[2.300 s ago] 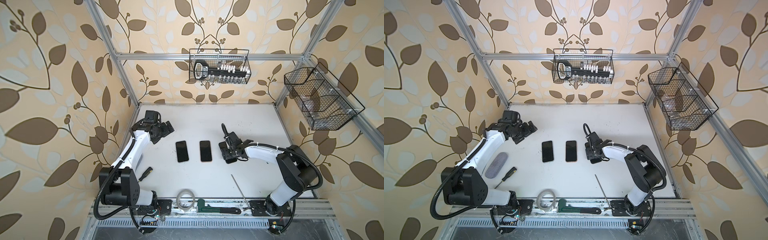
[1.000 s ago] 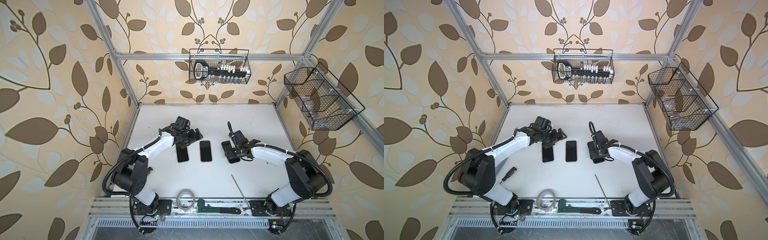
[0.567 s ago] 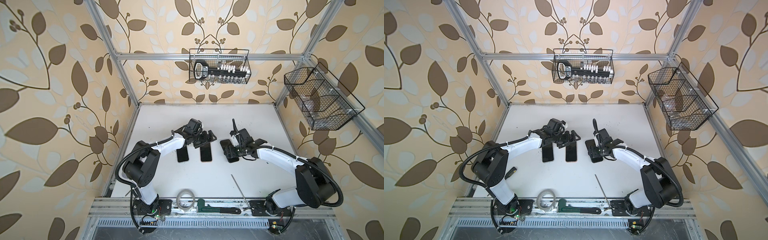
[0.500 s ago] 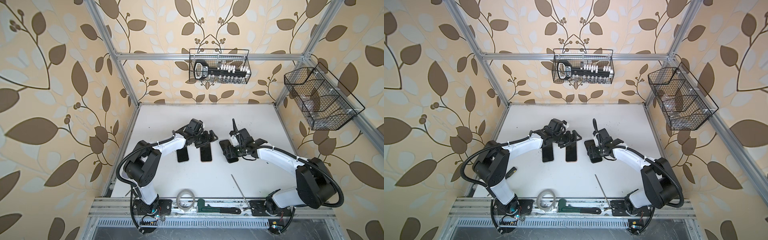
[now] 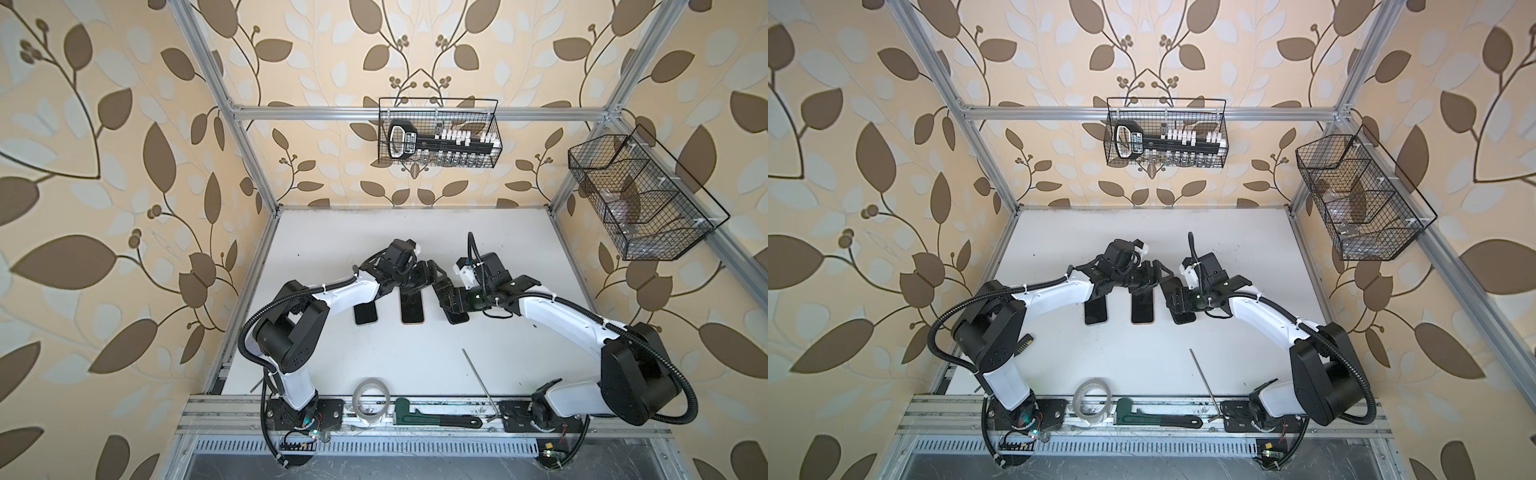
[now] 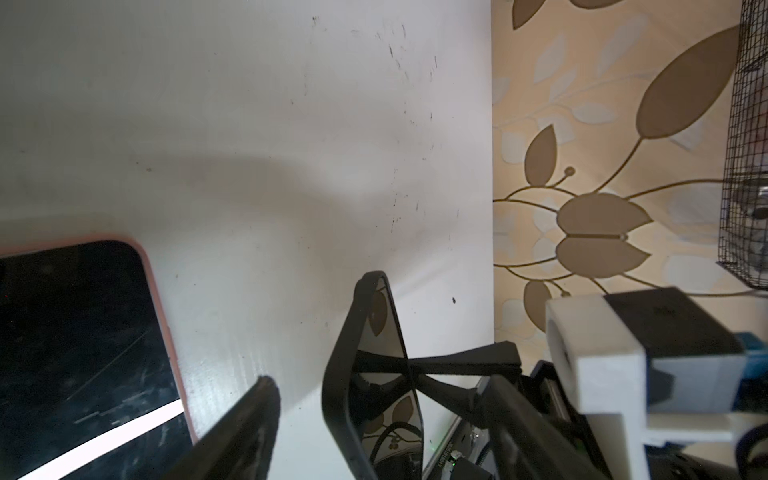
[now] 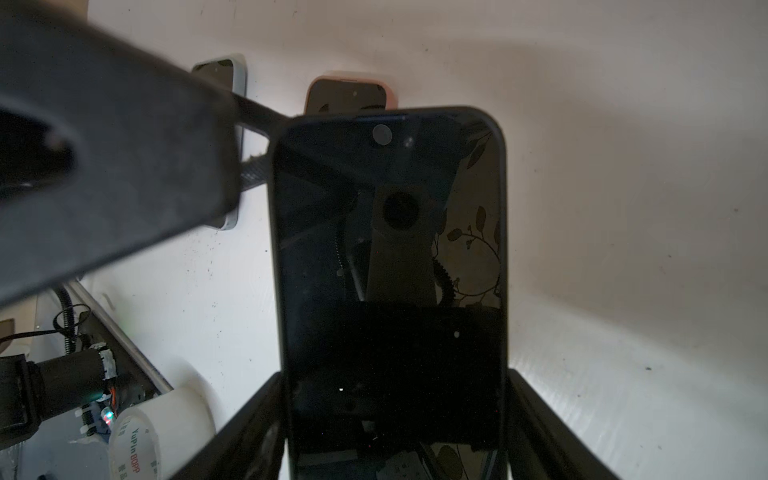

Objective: Take the phone out of the phone case

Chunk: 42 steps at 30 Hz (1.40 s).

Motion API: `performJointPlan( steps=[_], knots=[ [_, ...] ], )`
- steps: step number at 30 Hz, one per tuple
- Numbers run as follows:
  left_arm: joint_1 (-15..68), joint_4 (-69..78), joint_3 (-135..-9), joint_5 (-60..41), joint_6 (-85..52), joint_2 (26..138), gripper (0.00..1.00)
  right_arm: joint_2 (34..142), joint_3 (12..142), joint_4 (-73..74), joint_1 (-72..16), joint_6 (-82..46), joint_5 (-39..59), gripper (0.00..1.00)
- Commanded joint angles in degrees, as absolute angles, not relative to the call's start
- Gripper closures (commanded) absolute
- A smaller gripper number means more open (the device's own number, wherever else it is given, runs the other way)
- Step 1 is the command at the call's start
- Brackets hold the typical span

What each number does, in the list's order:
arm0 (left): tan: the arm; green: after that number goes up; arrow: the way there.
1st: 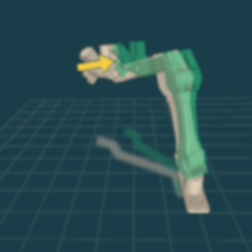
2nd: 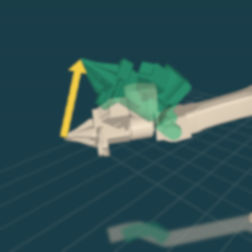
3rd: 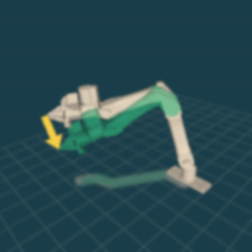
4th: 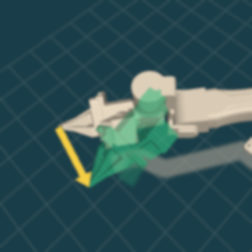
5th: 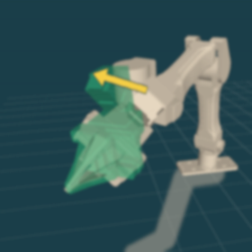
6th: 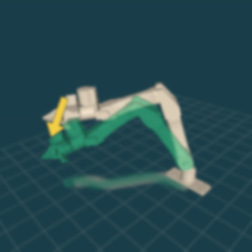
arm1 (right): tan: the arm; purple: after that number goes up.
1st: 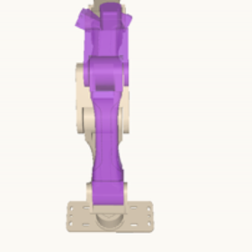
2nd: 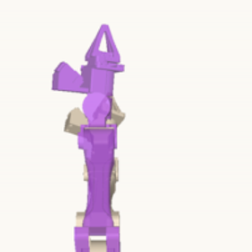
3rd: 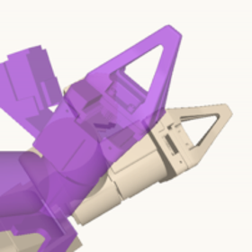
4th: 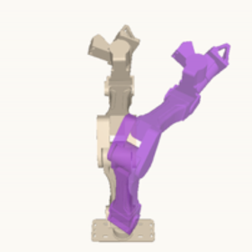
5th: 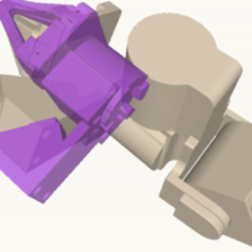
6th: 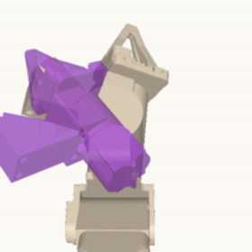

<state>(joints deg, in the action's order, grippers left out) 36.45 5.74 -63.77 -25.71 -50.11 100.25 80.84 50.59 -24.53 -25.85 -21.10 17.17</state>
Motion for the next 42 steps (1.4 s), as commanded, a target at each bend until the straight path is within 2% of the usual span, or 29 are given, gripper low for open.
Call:
performJointPlan(
  steps=[1, 6, 9, 13, 19, 32, 35, 39, 42],
  knots=[
    [37.1, 9.3, -63.0, -27.0, -51.3, 99.8, 0.32, 78.6, 52.5, -22.4, -25.4, -22.2, 19.9, 0.26],
    [37.2, 9.5, -62.8, -27.0, -51.3, 99.9, 0.43, 78.1, 52.2, -21.7, -24.9, -22.7, 20.6, 0.26],
    [37.4, 9.8, -62.6, -27.2, -51.3, 100.2, 0.46, 77.7, 52.1, -21.3, -24.5, -23.1, 20.9, 0.26],
    [37.7, 10.0, -62.7, -27.3, -53.2, 100.8, 0.58, 77.2, 52.1, -20.8, -23.9, -23.3, 21.3, 0.26],
    [38.0, 10.4, -63.1, -27.8, -53.5, 101.7, 0.61, 76.6, 51.5, -20.0, -23.6, -23.9, 21.7, 0.26],
    [38.1, 13.9, -62.7, -28.7, -56.4, 102.0, 0.9, 77.0, 50.6, -19.0, -23.8, -24.4, 20.5, 0.26],
    [38.2, 14.1, -62.8, -28.9, -56.6, 102.0, 0.99, 77.0, 50.5, -18.9, -23.9, -24.4, 20.2, 0.27],
    [38.1, 13.8, -63.0, -28.9, -56.5, 101.6, 1.0, 76.0, 50.0, -18.4, -23.9, -24.5, 19.4, 0.26],
    [38.1, 11.7, -64.0, -28.1, -55.1, 100.8, 1.0, 74.3, 49.4, -17.7, -23.8, -24.1, 19.7, 0.21]
  ],
)
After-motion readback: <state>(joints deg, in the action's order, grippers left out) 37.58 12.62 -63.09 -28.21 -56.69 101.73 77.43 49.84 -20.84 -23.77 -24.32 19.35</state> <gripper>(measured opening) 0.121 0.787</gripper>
